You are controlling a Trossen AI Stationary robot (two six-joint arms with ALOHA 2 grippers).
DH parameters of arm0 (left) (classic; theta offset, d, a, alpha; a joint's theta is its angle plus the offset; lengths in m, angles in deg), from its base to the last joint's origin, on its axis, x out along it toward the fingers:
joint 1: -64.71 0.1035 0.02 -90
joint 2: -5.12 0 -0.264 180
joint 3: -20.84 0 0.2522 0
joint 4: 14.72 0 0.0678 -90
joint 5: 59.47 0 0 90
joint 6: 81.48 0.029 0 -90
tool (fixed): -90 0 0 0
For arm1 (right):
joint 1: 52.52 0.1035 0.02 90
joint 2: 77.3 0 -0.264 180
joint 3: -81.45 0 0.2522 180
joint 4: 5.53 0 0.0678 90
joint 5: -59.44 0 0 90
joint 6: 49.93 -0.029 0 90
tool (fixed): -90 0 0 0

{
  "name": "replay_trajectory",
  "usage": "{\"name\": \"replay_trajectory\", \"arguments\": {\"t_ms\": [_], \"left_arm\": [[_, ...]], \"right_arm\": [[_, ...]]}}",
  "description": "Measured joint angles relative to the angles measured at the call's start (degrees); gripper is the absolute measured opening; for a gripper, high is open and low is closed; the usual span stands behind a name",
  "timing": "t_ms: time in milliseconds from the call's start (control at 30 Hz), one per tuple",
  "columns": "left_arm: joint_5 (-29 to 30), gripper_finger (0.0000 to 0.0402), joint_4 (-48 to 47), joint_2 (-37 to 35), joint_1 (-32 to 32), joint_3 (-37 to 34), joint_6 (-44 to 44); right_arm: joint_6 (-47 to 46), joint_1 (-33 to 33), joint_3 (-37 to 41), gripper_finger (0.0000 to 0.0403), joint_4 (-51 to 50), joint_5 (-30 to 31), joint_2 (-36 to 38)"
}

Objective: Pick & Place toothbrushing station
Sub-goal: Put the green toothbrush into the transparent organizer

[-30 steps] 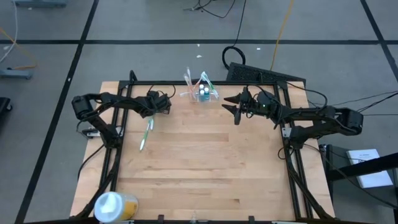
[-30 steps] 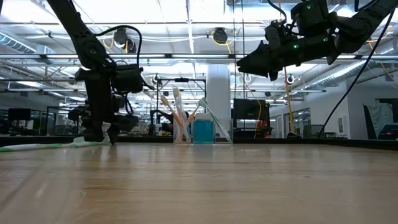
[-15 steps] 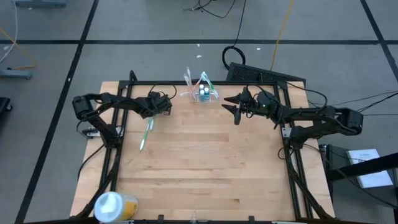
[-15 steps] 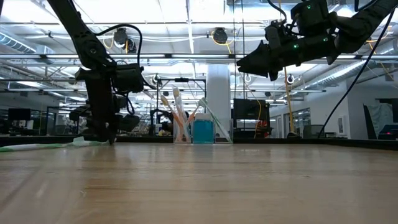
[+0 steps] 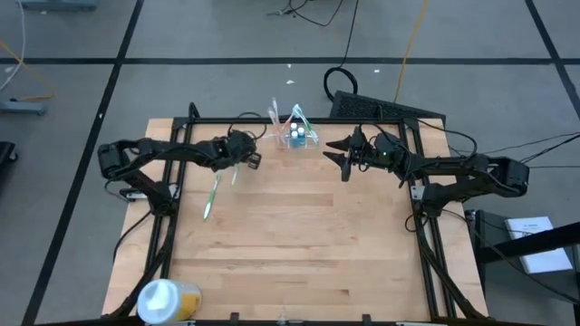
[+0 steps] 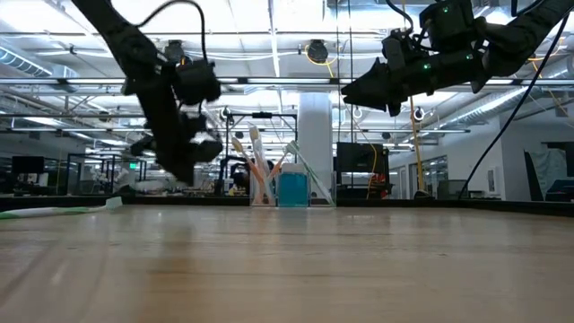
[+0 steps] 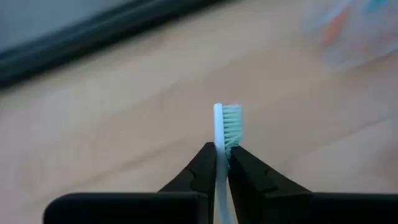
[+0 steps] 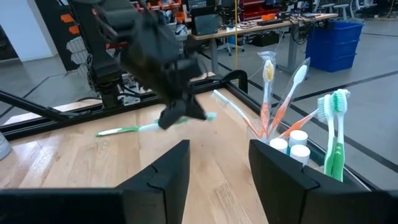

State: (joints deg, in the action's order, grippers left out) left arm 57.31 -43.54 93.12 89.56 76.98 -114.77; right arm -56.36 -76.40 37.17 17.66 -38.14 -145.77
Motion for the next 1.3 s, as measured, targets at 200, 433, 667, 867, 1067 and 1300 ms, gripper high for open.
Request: {"name": "replay_trajectory", "arguments": {"t_ms": [200, 433, 667, 867, 1067, 1300], "left_arm": [[0.55, 0.0023, 7.43, -6.43, -5.74, 2.77, 8.43], [-4.85, 0.0027, 34.82, -9.87, -12.43, 2.92, 25.62], [-9.26, 0.0012, 48.15, -8.32, -14.9, 2.88, 31.81], [-18.03, 0.0027, 51.84, -7.86, -15.39, 2.91, 33.02], [-18.38, 0.0014, 56.51, -4.32, -16.46, 2.96, 34.35], [-21.19, 0.0025, 61.74, -0.01, -16.73, 2.94, 34.68]], "right_arm": [[0.02, 0.0, 0.0, 0.0155, 0.09, 0.03, 0.0], [-0.28, 0.3, 0.0, 0.0155, 0.53, -0.09, -0.05], [-0.62, 3.98, -0.02, 0.0155, 8.99, -0.13, -3.1], [0.0, 7.77, -0.04, 0.0155, 22.37, -0.18, -9.63], [-2.07, 9.34, -3.54, 0.0155, 26.61, -1.28, -15.9], [-4.86, 10.14, -7.04, 0.0155, 26.6, -5.96, -19.66]]}}
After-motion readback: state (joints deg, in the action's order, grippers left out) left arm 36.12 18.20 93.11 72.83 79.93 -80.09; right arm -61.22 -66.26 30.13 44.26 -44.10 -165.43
